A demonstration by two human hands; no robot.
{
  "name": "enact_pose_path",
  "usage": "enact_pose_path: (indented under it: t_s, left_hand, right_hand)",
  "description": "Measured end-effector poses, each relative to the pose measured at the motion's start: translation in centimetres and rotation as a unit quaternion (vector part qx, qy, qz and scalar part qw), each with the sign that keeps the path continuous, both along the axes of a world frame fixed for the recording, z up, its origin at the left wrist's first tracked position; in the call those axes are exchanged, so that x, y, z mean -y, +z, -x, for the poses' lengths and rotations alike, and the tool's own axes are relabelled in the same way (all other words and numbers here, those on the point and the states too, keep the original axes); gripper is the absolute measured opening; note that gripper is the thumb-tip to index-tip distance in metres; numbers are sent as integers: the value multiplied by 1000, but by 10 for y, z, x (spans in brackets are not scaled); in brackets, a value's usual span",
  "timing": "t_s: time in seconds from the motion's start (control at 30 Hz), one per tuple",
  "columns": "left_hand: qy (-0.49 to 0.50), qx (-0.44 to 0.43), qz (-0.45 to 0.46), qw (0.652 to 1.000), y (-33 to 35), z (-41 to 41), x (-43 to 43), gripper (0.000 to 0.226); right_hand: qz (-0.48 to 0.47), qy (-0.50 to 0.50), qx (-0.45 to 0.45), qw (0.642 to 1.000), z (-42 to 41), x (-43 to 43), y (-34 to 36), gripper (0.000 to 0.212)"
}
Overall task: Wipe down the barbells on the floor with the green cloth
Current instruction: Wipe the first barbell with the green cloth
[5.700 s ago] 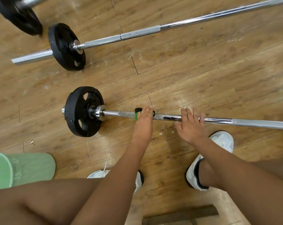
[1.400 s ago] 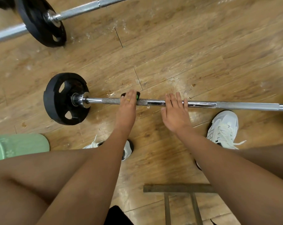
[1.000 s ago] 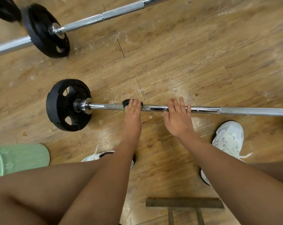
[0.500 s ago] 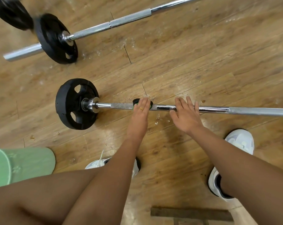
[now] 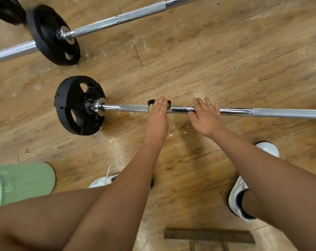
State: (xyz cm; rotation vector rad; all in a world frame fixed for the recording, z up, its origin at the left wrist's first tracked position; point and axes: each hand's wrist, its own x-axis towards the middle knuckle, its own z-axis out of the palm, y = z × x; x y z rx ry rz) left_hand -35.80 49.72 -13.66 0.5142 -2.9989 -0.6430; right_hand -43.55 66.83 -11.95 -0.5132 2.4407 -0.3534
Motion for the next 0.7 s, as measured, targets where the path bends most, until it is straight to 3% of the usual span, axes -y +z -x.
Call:
enact_pose_path:
  t_s: [0.33,0.53,0.63,0.7]
  left_hand:
    - [-118,43,-9,992,7,16,-28,52]
    - [-80,114,25,990,14,0,1,79]
    - [-70,139,21,988,16,0,14,89]
    - [-83,159,-3,984,17,1,22,91]
  right_hand:
    - [7,-11,1,1000,3,4,-4,60]
    - [60,-20,-46,997,-9,9,3,62]
    - [148,53,-83,984,-24,22,10,65]
    - [149,113,-72,980,-32,28,10,66]
